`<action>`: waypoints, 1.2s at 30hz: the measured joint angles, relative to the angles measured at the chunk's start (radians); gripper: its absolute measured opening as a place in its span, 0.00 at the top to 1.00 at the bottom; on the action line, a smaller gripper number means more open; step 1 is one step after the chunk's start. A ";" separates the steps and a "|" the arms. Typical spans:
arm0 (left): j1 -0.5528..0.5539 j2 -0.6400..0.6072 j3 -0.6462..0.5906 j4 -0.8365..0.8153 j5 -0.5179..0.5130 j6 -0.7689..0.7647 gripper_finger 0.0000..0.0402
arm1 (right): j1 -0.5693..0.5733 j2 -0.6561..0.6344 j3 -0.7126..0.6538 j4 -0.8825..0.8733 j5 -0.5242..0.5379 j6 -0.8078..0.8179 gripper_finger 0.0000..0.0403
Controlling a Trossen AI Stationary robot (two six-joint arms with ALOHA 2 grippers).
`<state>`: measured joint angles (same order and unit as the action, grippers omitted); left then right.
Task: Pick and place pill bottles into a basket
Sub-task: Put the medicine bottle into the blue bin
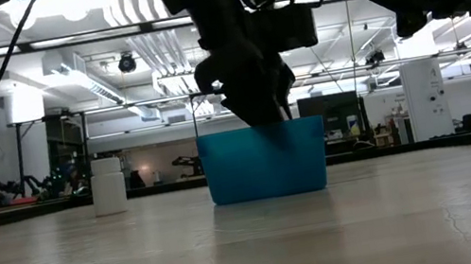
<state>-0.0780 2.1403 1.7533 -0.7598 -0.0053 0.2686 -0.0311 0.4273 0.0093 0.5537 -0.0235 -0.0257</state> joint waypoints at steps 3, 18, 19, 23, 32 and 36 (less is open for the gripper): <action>0.000 0.000 -0.011 0.004 0.000 0.000 0.60 | 0.000 0.000 0.000 0.000 0.000 0.000 0.90; 0.000 -0.002 -0.056 0.075 0.000 -0.001 0.57 | 0.000 0.000 0.000 0.000 0.000 0.000 0.91; 0.000 -0.003 -0.059 0.077 0.000 -0.001 0.57 | 0.000 0.000 0.000 0.000 0.000 0.000 0.90; 0.000 -0.003 -0.065 0.080 0.000 -0.001 0.56 | 0.000 0.000 0.000 -0.001 0.000 0.000 0.90; 0.000 -0.003 -0.061 0.095 0.001 -0.003 0.55 | 0.000 0.000 0.000 -0.003 0.000 0.000 0.90; 0.000 -0.002 -0.060 0.096 0.001 -0.004 0.55 | 0.000 0.000 0.000 -0.004 0.000 0.000 0.90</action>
<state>-0.0780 2.1380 1.6928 -0.6636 -0.0048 0.2649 -0.0311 0.4274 0.0093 0.5495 -0.0238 -0.0257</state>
